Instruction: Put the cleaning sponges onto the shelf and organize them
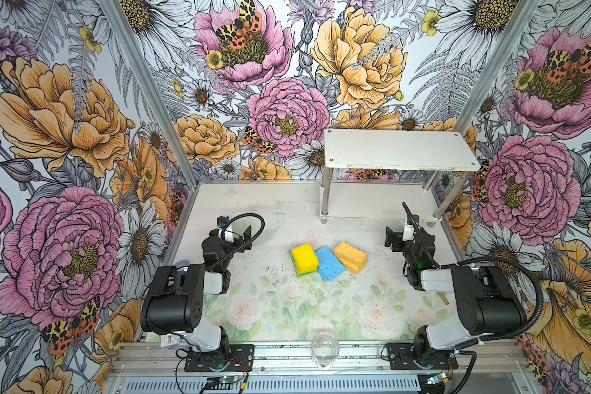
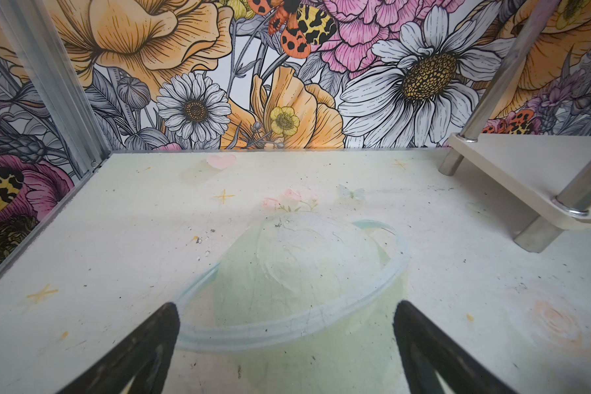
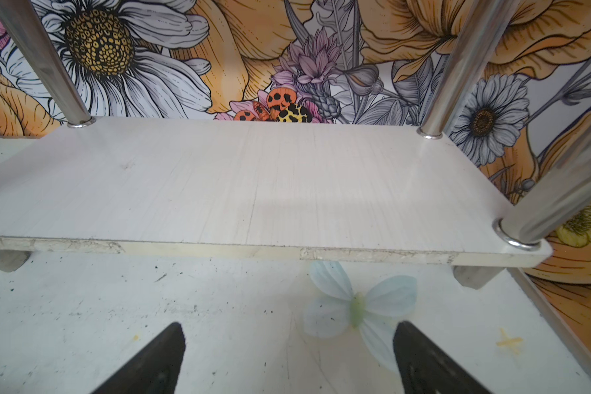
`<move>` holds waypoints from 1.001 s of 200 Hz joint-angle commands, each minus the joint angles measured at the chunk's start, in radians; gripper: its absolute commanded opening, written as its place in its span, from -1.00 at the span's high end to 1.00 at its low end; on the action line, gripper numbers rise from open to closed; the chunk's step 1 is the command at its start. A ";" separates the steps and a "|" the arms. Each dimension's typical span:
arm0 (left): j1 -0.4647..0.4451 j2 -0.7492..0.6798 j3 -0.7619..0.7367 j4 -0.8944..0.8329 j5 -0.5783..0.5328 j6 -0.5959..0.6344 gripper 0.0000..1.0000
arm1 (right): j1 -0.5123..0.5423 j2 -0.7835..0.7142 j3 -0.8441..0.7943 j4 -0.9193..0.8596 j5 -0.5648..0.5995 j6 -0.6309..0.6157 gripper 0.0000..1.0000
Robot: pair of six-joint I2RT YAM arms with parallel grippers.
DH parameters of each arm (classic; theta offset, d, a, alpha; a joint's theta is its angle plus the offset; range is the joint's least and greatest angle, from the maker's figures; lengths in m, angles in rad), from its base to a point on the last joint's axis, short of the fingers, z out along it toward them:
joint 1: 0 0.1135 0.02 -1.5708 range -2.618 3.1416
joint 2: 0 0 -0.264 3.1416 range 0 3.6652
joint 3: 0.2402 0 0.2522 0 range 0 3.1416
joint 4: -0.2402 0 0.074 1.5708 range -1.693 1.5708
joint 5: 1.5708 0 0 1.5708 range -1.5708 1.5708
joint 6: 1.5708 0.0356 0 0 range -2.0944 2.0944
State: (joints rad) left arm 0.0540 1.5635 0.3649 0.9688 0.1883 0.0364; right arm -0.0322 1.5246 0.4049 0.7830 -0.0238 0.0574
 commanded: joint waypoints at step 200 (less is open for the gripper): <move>-0.219 -0.393 0.264 -0.911 -0.166 -0.200 -0.98 | 0.166 -0.261 0.304 -0.825 -0.605 -0.135 -0.99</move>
State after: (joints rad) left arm -0.1143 1.1725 0.5434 0.3099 0.0597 -0.0639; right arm 0.0937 1.2846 0.7006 0.0040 -0.5678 -0.0280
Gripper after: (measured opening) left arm 0.989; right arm 0.995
